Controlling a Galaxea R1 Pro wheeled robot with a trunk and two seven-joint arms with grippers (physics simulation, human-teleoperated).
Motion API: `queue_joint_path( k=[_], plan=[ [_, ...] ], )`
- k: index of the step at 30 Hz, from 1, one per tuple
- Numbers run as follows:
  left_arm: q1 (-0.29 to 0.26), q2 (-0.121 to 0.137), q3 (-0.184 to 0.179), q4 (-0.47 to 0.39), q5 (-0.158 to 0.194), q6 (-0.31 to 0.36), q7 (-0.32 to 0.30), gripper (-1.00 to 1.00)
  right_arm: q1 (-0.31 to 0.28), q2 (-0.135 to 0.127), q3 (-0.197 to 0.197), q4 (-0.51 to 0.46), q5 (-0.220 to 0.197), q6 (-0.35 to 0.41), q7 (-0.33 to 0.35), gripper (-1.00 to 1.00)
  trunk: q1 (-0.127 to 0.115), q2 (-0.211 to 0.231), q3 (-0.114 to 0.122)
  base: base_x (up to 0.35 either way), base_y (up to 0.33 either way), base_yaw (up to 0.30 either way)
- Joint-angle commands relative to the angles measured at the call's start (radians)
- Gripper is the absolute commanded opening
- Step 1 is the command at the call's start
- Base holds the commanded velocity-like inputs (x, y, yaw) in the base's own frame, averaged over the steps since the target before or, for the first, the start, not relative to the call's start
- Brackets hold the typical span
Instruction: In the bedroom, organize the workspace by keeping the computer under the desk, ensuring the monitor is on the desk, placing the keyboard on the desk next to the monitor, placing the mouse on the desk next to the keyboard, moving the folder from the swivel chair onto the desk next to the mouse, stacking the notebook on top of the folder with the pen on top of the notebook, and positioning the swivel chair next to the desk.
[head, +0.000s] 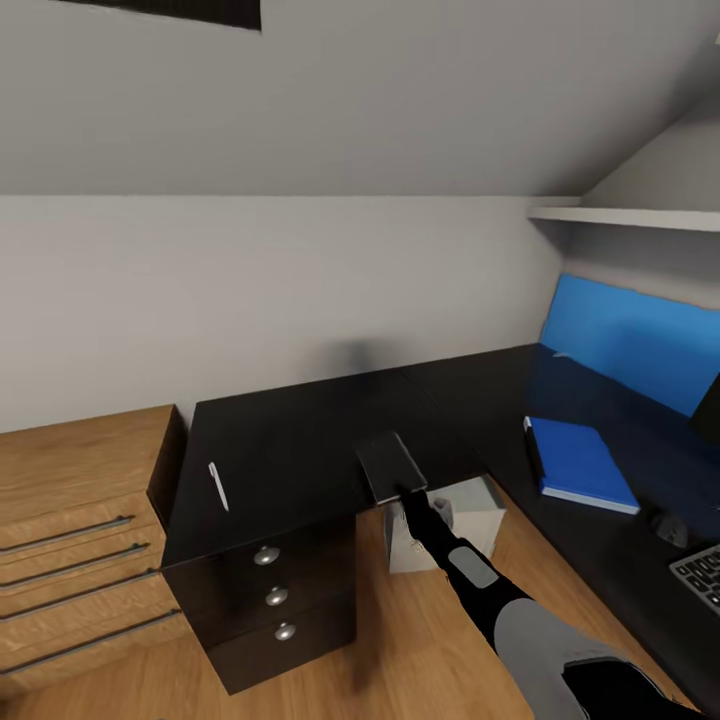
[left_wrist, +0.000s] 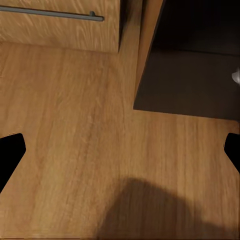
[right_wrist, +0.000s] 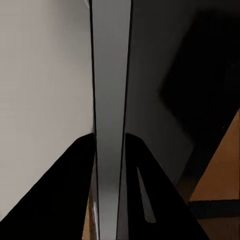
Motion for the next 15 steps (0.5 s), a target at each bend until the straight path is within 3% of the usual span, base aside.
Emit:
queue_joint_path(
  k=[1,8,15],
  plan=[
    [0.0,-0.001,0.004,0.003,0.002,-0.001,-0.006,1.0,-0.001,-0.008,0.009,0.001,-0.011,-0.009,0.009,-1.0,-0.004,0.007,0.002,0.0,0.0,-0.15],
    [0.0,-0.001,0.002,0.05,0.0,-0.001,-0.005,1.0,-0.001,-0.095,0.006,-0.076,-0.02,-0.028,0.011,-1.0,-0.004,0.007,0.002,0.0,0.0,-0.238],
    [0.0,-0.004,-0.002,0.069,-0.001,-0.002,-0.007,1.0,-0.001,-0.15,-0.002,-0.108,-0.05,-0.027,0.008,-1.0,-0.004,0.007,0.002,0.0,0.0,-0.262]
  ],
)
